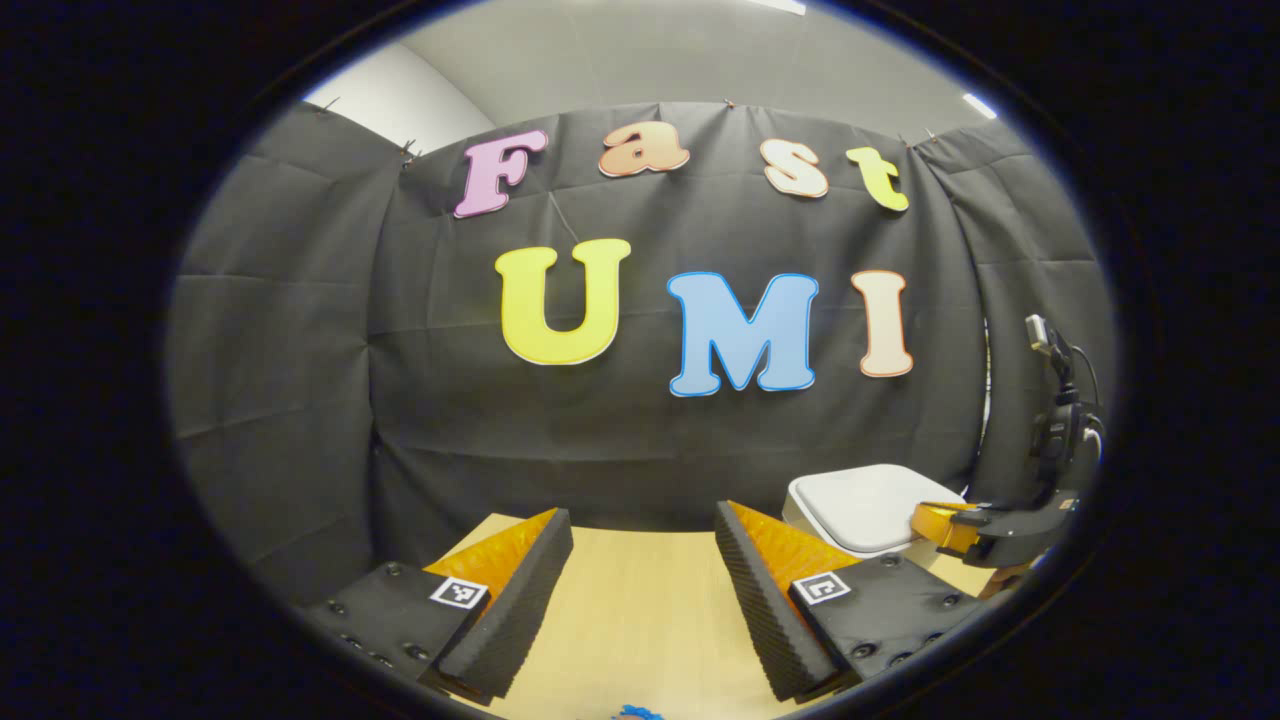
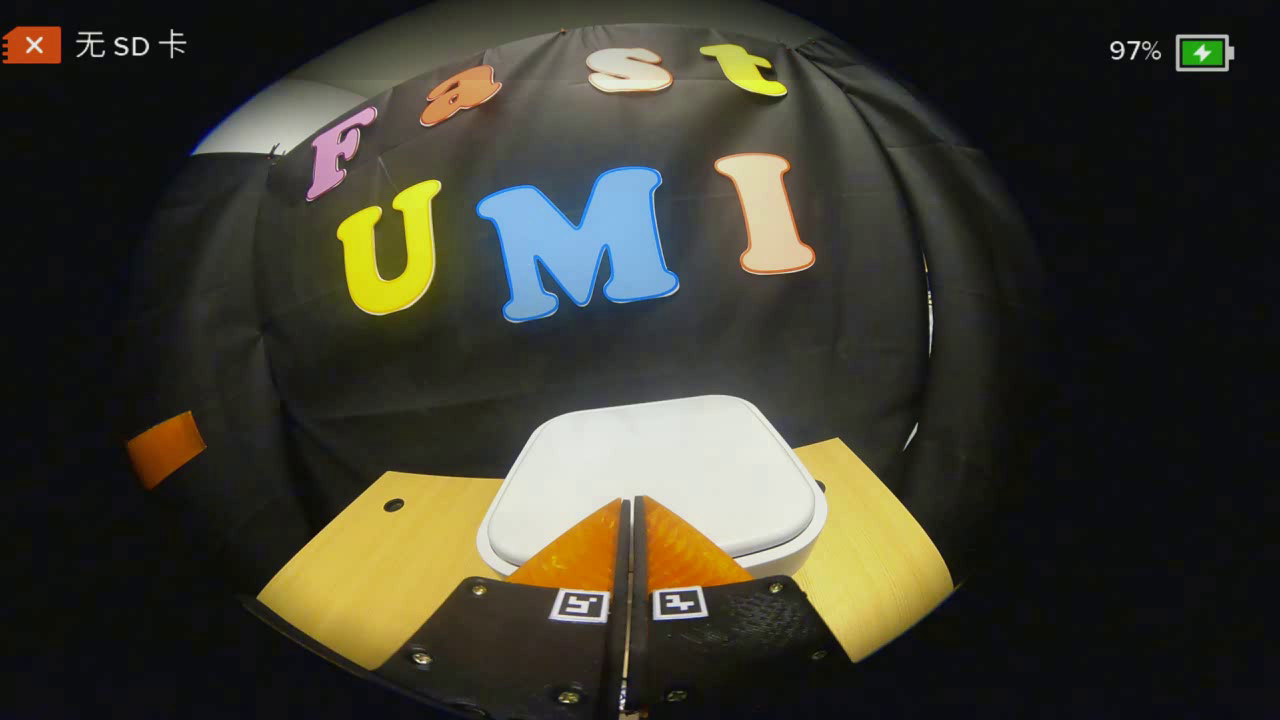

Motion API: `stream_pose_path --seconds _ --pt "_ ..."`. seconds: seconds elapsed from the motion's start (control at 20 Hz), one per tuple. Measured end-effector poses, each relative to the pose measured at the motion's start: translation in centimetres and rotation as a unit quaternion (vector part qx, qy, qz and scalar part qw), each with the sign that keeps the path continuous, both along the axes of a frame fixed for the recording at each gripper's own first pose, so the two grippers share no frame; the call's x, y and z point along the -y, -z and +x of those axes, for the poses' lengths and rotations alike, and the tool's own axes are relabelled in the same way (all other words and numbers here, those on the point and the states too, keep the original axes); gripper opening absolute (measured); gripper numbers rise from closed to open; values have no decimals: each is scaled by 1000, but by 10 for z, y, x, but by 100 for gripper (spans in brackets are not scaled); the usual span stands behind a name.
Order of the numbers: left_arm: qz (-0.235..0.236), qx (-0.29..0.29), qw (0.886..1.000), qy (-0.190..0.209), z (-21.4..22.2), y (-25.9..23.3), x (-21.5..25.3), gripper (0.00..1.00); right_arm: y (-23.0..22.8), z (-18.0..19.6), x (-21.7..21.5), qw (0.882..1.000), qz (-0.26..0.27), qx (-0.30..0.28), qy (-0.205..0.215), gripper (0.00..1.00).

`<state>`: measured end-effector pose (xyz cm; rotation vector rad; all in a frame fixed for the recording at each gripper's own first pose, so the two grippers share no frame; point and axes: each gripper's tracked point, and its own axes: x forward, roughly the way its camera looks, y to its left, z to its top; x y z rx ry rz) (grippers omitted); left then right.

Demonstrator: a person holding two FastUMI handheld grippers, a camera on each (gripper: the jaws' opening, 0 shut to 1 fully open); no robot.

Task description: Press the lid of the desktop garbage bin to open it, pick up the crumpled paper on the desktop and throw it into the bin, then pick up the pop can on the desktop and drop it into the bin, and finally close the garbage bin lid.

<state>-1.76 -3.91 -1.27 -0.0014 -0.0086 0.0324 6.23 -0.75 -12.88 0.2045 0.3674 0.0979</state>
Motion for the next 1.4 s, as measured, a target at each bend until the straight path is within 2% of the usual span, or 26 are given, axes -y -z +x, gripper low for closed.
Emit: stream_pose_path --seconds 0.45,1.1,1.4 --pt "3 3 1000 -5 -3 0 -3 95 -57 -4 11 998 5 59 17 1" --pt "5 -15 1000 -5 8 22 -6 95 -73 -18 12 997 14 71 19 1" --pt "-8 -35 999 -2 15 51 -17 95 -78 -19 8 997 10 75 12 2"
